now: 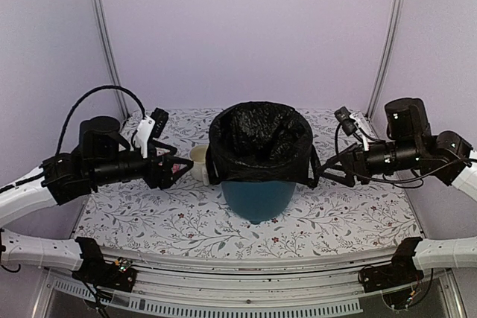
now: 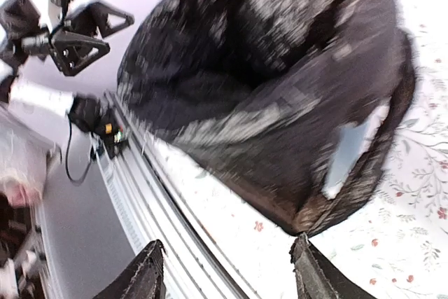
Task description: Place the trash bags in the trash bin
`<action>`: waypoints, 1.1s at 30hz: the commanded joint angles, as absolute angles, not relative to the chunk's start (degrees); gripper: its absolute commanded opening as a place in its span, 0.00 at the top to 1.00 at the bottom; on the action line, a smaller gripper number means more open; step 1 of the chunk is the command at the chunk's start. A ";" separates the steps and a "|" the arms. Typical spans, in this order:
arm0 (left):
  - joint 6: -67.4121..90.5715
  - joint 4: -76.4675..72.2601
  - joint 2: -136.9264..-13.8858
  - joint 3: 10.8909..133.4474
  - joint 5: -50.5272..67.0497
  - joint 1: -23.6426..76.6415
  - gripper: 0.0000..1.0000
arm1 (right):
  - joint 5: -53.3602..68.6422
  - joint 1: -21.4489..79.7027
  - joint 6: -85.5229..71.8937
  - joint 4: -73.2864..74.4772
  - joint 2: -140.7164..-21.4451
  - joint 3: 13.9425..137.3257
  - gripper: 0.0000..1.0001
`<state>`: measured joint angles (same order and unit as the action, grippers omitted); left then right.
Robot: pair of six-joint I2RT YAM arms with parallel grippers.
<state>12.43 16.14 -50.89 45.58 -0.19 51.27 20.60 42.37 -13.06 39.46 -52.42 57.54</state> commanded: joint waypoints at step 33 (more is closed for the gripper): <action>37.30 -14.39 -94.35 57.25 29.67 33.22 1.00 | 39.11 20.15 -25.59 18.73 -86.93 61.44 0.90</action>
